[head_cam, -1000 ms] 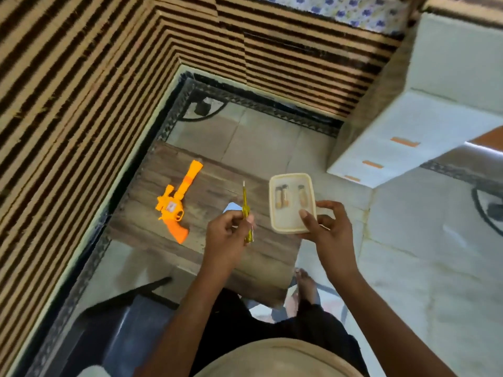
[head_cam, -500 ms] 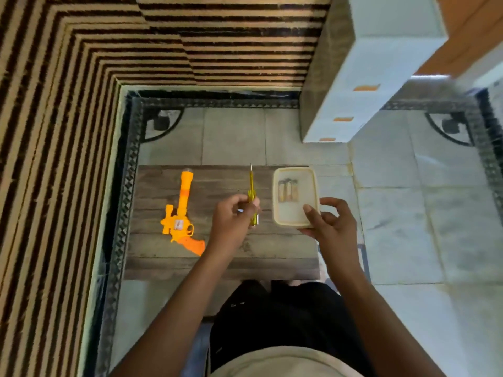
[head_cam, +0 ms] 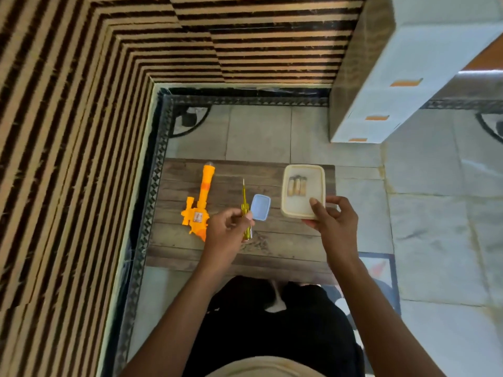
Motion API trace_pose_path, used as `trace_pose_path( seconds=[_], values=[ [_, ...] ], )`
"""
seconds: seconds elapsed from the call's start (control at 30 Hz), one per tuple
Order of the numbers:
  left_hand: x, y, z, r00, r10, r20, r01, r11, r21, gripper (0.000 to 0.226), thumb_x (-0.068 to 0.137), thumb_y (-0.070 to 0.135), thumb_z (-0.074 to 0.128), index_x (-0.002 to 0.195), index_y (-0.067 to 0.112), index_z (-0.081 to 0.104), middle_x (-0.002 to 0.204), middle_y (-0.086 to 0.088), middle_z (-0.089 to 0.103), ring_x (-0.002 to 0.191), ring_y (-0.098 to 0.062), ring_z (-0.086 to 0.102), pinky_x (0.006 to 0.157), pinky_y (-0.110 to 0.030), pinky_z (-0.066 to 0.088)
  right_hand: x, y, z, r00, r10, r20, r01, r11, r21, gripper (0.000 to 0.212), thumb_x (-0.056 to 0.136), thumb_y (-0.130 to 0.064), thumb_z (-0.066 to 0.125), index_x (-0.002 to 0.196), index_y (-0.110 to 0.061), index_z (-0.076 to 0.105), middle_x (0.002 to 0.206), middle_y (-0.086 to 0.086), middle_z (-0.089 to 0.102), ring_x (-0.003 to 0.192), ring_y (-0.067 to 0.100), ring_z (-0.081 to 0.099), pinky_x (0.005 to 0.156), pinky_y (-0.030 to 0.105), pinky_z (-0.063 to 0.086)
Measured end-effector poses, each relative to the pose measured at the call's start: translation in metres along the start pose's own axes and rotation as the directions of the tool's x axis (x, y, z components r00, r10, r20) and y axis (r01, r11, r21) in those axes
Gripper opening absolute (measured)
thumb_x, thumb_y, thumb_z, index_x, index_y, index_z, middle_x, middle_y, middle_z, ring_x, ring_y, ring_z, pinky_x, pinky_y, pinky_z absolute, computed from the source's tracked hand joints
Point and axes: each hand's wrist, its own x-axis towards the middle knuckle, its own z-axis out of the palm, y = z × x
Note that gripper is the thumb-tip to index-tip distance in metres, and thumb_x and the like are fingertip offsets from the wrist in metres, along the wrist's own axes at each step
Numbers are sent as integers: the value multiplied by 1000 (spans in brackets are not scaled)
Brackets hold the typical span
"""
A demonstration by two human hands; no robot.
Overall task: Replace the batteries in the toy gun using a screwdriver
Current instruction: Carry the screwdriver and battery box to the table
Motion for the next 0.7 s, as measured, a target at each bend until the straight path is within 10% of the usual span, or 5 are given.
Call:
trace_pose_path(
  seconds=[0.7],
  values=[
    [186,-135,-2,976,-182,122,167,978,126,10,101,15,67,92,18,70,81,1,74,77,-14,69,53,-22,53,81,137,60,983,56,-177,-72,994,-84,24,99,-17,69,118,-8,58,100,6,77,86,19,78,67,28,65]
  ],
)
